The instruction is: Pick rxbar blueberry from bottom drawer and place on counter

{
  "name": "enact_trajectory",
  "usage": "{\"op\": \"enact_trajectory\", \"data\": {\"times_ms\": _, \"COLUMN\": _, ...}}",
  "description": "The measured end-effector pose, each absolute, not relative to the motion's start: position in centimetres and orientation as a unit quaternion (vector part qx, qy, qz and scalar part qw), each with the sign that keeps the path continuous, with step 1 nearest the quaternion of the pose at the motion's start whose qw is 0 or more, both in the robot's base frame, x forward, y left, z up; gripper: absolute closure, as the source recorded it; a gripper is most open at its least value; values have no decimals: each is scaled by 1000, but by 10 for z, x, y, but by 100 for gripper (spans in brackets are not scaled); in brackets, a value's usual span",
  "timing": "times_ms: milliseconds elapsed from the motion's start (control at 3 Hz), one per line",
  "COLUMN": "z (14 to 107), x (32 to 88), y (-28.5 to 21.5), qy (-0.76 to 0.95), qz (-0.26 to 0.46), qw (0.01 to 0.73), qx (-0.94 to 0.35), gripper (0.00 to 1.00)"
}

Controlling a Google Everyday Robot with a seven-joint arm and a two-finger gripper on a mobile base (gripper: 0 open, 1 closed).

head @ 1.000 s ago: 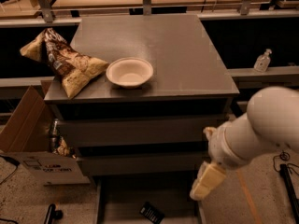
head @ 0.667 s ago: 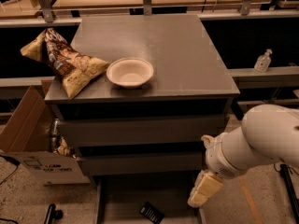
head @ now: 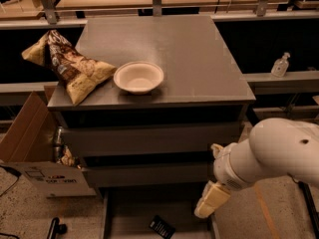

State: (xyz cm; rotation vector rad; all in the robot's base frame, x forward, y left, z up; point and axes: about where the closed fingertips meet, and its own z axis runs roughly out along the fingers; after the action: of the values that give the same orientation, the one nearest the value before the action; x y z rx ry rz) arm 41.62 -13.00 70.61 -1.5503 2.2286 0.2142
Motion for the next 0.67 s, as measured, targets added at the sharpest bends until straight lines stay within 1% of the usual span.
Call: {"op": "enact_trajectory", "data": {"times_ms": 667, "z": 577, "x": 430, "y": -103, "qy": 771, "qz": 108, "qw": 264, "qx": -569, "gripper": 0}}
